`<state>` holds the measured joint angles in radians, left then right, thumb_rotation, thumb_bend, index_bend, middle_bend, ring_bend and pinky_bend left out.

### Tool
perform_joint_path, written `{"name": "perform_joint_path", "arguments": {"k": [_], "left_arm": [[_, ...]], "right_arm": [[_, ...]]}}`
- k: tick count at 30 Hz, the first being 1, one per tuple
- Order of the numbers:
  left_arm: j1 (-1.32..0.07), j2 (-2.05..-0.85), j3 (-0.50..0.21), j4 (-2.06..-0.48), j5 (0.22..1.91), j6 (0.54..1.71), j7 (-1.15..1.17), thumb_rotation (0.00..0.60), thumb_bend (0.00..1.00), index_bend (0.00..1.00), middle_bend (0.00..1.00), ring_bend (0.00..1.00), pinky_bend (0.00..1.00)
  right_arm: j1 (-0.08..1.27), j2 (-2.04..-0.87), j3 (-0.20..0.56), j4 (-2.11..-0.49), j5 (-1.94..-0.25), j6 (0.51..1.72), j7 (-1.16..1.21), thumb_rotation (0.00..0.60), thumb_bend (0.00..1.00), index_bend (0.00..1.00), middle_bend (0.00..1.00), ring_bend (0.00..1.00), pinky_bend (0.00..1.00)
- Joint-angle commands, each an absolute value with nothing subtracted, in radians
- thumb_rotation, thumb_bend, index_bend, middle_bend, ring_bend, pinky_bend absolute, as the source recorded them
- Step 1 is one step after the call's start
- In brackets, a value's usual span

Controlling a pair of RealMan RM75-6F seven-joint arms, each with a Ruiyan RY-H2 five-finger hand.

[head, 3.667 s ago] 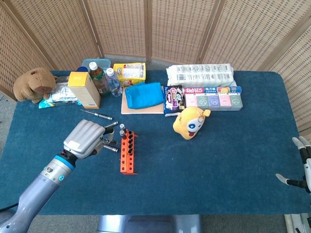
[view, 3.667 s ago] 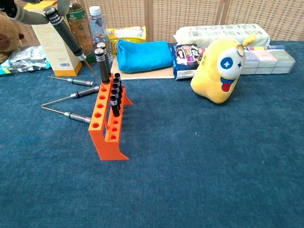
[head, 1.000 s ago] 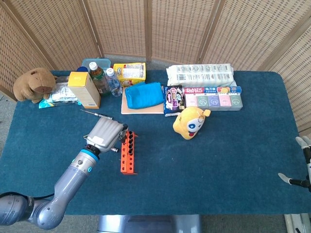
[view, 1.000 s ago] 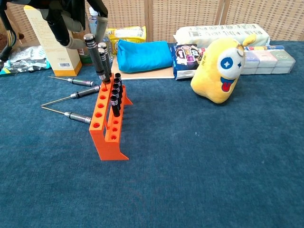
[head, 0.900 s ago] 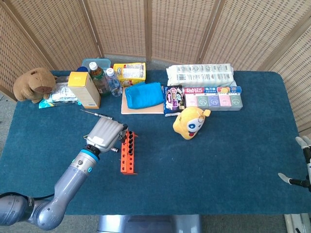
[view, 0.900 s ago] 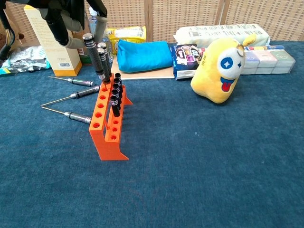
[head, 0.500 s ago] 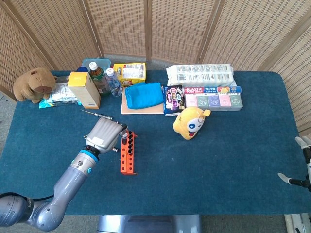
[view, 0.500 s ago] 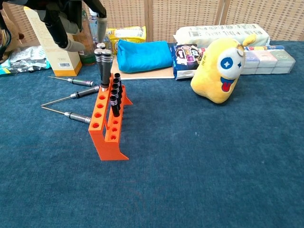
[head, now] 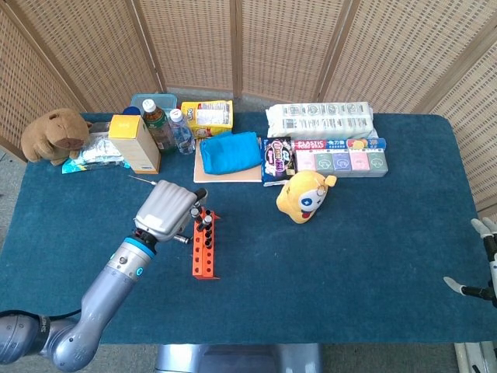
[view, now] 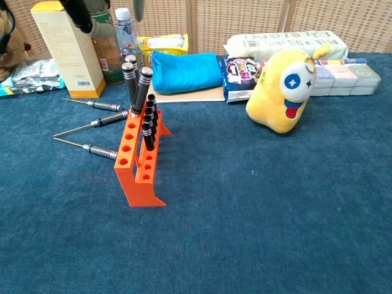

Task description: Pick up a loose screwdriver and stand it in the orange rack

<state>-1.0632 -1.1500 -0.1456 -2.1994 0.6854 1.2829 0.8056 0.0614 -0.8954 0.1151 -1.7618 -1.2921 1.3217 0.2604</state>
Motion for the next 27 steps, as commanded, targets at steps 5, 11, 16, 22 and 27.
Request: {"name": "perform_joint_path", "arguments": {"k": [5,11,16,22,27], "left_arm": [[-1.107,-1.203,-0.144,-2.134,0.673,1.158,0.816,0.6,0.35,0.39,1.0,1.0,1.0],[-1.16,-1.192,-0.134,-2.15,0.575,1.128,0.893,0.6,0.37,0.39,1.0,1.0,1.0],[-1.18,-1.198,-0.125,-2.152,0.531,1.136,0.919,0.6,0.38,0.39,1.0,1.0,1.0],[-1.195,-1.206,-0.116,-2.151,0.501,1.147,0.937,0.6,0.38,0.39,1.0,1.0,1.0],[-1.206,-1.214,-0.112,-2.143,0.484,1.16,0.949,0.6,0.38,0.39,1.0,1.0,1.0]], "right_arm": [[0.06,-0.894,0.116,-1.761,-1.289,1.322,0.266,0.6,0.0,0.0,0.0,0.0,0.0],[0.06,-0.892,0.117,-1.759,-1.288,1.321,0.274,0.6,0.0,0.0,0.0,0.0,0.0],[0.059,-0.89,0.117,-1.758,-1.291,1.321,0.279,0.6,0.0,0.0,0.0,0.0,0.0],[0.058,-0.888,0.118,-1.758,-1.291,1.323,0.284,0.6,0.0,0.0,0.0,0.0,0.0],[0.058,-0.888,0.118,-1.758,-1.29,1.321,0.286,0.6,0.0,0.0,0.0,0.0,0.0]]}}
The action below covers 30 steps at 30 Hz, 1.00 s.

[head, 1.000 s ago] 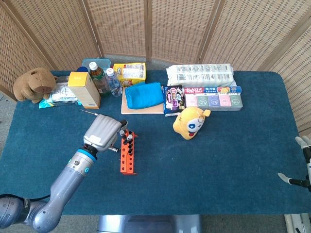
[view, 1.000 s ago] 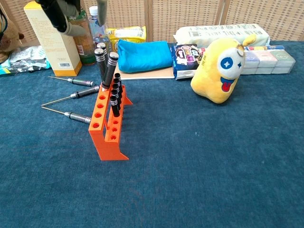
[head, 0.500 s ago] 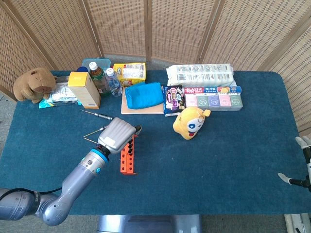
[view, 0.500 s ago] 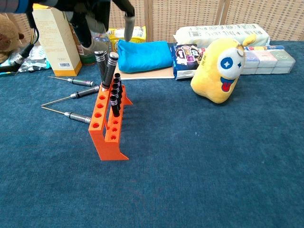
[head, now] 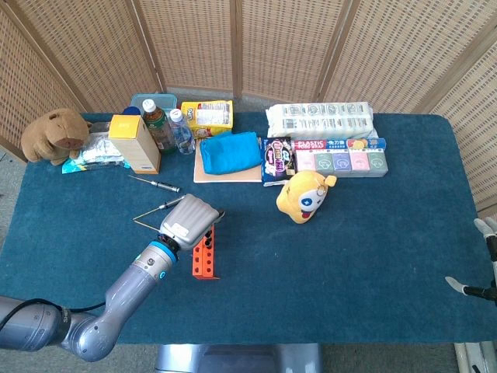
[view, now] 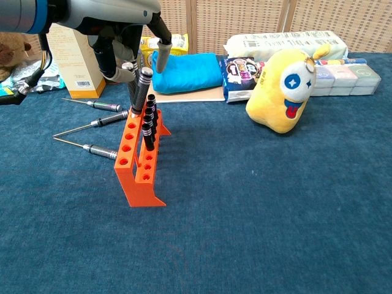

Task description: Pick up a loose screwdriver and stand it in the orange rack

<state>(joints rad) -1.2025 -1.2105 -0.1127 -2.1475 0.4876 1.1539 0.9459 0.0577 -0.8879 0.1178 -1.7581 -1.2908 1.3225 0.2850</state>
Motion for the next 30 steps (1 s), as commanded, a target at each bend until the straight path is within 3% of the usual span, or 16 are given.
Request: {"name": "perform_joint_path", "arguments": {"k": [1,30], "left_arm": [[-1.207,-1.216,-0.113,-2.14,0.484,1.163,0.95,0.6,0.38,0.39,1.0,1.0,1.0],[-1.222,-1.191,-0.092,-2.15,0.441,1.17,0.944,0.6,0.38,0.39,1.0,1.0,1.0]], "right_arm": [[0.059,-0.888,0.118,-1.757,-1.29,1.32,0.285,0.6,0.0,0.0,0.0,0.0,0.0],[0.057,-0.886,0.119,-1.759,-1.289,1.325,0.284,0.6,0.0,0.0,0.0,0.0,0.0]]}}
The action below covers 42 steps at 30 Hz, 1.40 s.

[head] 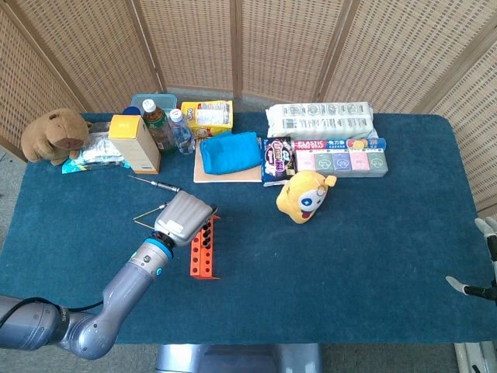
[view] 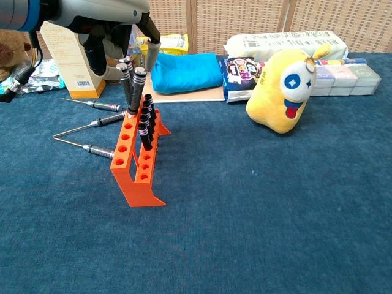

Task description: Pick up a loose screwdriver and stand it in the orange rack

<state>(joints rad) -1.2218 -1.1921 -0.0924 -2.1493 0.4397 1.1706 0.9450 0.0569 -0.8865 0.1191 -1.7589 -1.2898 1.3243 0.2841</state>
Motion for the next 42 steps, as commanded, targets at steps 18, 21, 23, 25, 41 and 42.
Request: {"name": "perform_joint_path", "arguments": {"k": [18,21,23,25,41,42], "left_arm": [[-1.216,-1.147,-0.088,-2.187,0.453,1.173,0.922,0.6,0.38,0.39,1.0,1.0,1.0],[-1.214,-1.142,-0.088,-2.191,0.456,1.173,0.917,0.6,0.38,0.39,1.0,1.0,1.0],[-1.211,-1.142,-0.093,-2.185,0.473,1.177,0.907,0.6,0.38,0.39,1.0,1.0,1.0],[-1.208,-1.146,-0.101,-2.173,0.487,1.179,0.893,0.6,0.38,0.39,1.0,1.0,1.0],[-1.253,-1.209,-0.104,-2.135,0.404,1.171,0.936,0.6,0.38,0.39,1.0,1.0,1.0],[-1.256,-1.21,-0.104,-2.134,0.394,1.172,0.939,0.6,0.38,0.39,1.0,1.0,1.0]], "right_arm": [[0.055,-0.885,0.121,-1.759,-1.288,1.327,0.287,0.6,0.0,0.0,0.0,0.0,0.0],[0.055,-0.885,0.121,-1.759,-1.289,1.328,0.287,0.6,0.0,0.0,0.0,0.0,0.0],[0.056,-0.883,0.121,-1.76,-1.289,1.325,0.287,0.6,0.0,0.0,0.0,0.0,0.0],[0.056,-0.884,0.119,-1.76,-1.29,1.325,0.286,0.6,0.0,0.0,0.0,0.0,0.0],[0.055,-0.882,0.123,-1.753,-1.286,1.324,0.299,0.6,0.0,0.0,0.0,0.0,0.0],[0.055,-0.882,0.123,-1.753,-1.286,1.323,0.301,0.6,0.0,0.0,0.0,0.0,0.0]]}}
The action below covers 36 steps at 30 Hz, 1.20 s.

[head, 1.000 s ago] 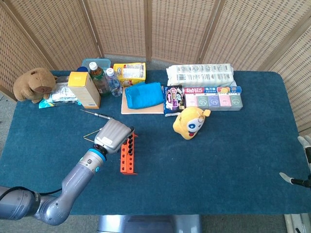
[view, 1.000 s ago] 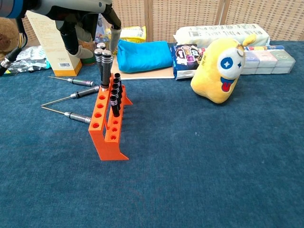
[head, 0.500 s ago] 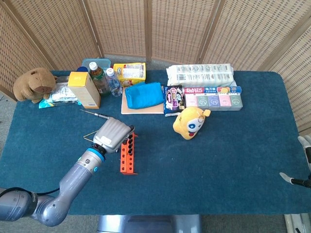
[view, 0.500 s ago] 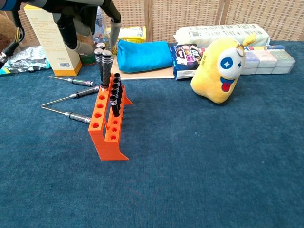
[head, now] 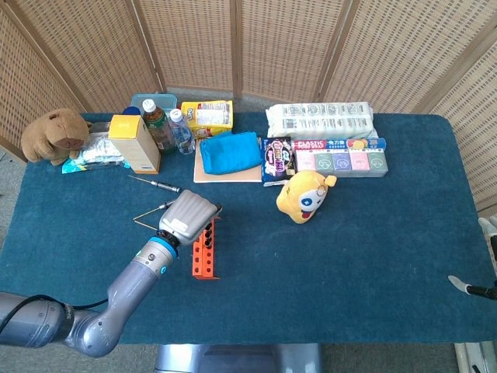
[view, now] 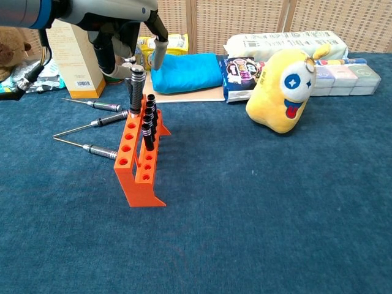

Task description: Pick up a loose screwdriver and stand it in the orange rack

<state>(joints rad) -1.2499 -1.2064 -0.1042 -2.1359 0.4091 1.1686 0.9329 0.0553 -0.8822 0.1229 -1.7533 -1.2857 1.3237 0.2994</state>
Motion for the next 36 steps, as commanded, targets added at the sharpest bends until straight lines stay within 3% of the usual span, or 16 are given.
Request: {"name": "perform_joint_path", "arguments": {"k": [1,36], "left_arm": [[-1.258,-1.21,-0.105,-2.133,0.389,1.174,0.941,0.6,0.38,0.39,1.0,1.0,1.0],[-1.26,-1.103,-0.092,-2.226,0.332,1.162,0.92,0.6,0.38,0.39,1.0,1.0,1.0]], "right_arm": [[0.055,-0.881,0.123,-1.753,-1.286,1.323,0.301,0.6,0.0,0.0,0.0,0.0,0.0],[0.055,-0.883,0.123,-1.758,-1.287,1.326,0.29,0.6,0.0,0.0,0.0,0.0,0.0]]}}
